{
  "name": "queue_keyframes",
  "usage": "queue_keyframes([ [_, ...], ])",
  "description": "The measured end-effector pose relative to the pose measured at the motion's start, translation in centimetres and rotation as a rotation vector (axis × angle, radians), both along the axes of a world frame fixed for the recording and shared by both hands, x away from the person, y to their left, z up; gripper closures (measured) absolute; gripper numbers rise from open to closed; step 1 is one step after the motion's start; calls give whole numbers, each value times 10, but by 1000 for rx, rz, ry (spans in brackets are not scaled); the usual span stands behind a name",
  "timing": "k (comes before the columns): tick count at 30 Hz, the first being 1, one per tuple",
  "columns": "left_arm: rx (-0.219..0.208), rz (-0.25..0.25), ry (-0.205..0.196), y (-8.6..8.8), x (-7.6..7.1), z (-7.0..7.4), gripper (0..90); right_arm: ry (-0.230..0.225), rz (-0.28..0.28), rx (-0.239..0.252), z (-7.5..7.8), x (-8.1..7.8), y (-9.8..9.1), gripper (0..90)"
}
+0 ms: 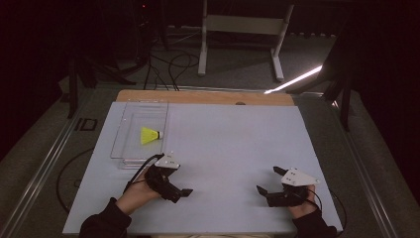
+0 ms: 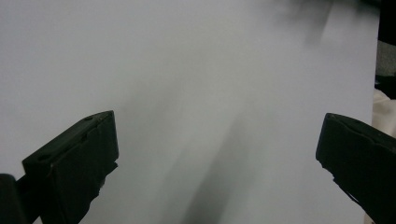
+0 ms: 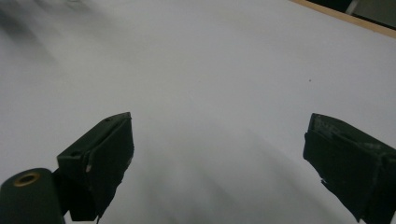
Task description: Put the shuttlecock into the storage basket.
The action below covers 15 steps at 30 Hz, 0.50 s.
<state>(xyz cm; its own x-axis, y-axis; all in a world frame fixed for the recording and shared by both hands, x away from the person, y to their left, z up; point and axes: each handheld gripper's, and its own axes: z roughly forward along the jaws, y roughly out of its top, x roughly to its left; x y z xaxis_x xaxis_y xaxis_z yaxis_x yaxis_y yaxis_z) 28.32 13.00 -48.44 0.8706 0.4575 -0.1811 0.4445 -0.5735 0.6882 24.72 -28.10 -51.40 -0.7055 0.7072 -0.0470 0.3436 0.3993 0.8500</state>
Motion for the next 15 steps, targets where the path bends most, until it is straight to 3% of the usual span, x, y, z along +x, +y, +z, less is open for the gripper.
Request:
queue_keyframes([
  [8, -34, 23, -11, 15, -13, -7, 0, 2, 0, 0, 0, 0, 0, 87],
  [10, -38, 31, -29, 20, -16, -8, 0, 3, 0, 0, -1, 0, 0, 87],
  [15, -77, 47, -29, 33, -21, -12, 0, 3, 1, -1, -1, 0, 0, 87],
])
